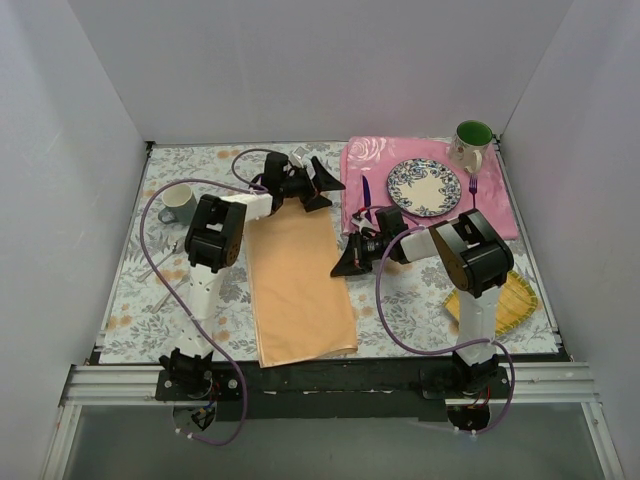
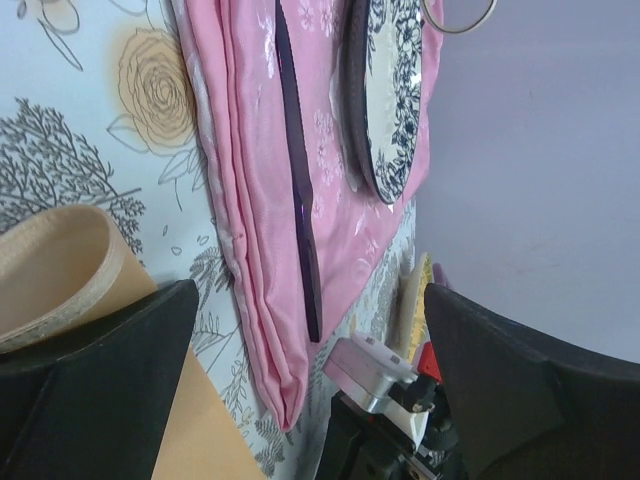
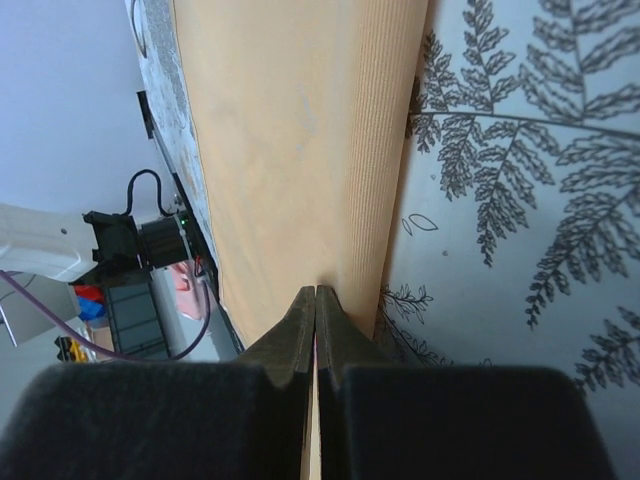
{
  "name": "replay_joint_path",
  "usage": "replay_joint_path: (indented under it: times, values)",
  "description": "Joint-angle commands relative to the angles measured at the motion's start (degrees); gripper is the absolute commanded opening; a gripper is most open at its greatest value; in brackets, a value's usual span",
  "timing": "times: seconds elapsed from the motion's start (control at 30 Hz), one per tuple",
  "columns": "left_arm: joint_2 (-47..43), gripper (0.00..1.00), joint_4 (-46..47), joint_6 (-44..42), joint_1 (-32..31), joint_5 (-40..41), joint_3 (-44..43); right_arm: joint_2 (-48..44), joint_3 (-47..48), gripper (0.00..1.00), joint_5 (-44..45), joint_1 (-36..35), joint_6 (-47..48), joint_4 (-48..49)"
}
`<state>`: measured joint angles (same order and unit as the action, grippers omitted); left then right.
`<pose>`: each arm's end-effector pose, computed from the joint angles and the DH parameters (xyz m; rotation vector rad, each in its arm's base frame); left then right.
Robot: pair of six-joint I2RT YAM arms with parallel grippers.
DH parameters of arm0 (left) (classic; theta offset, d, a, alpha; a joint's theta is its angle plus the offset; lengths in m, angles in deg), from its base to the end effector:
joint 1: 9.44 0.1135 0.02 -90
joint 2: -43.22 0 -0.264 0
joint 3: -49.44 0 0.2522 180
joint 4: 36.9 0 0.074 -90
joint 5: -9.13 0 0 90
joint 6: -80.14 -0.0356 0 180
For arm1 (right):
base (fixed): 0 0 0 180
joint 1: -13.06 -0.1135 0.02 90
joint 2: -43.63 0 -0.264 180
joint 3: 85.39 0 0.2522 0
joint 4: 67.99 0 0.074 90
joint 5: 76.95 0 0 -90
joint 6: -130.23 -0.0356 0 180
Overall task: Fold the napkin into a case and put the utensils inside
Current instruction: Smooth out the rectangle-folded napkin at the center of the board.
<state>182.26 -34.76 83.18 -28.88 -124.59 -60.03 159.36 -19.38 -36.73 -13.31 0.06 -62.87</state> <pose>0.4890 -0.1987 0.1162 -1.0041 2.3542 -1.8105 0.3165 0.1872 0.0908 -0.1816 2.5437 1.5457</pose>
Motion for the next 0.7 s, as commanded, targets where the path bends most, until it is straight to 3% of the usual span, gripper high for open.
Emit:
replay_joint_path:
  times: [0.0,0.23,0.33,0.5,0.67]
  values:
    - [2.28,0.98,-3.68,-1.63,0.81,4.52,-2.47,1.70,-1.18,0.01,1.53,-0.08,0.00,1.61]
    - [6.94,0.98,-9.22,-4.44,1.33,8.30,-11.61,1.88,-2.24,0.01,1.00,-0.17,-1.24,3.45]
    - [7.47,0.98,-7.47,-5.23,1.42,4.55,-13.02,0.74,-1.28,0.01,-1.28,-0.52,-1.67,5.47]
    - [0.20,0.98,-1.15,-3.83,1.51,-4.51,-10.05,-6.10,0.39,0.01,-5.23,-0.96,-6.24,12.49]
    - [-9.57,0.98,-1.31,-4.88,1.69,-6.90,-3.36,-8.50,4.79,0.14,-4.28,-0.44,-8.08,12.33]
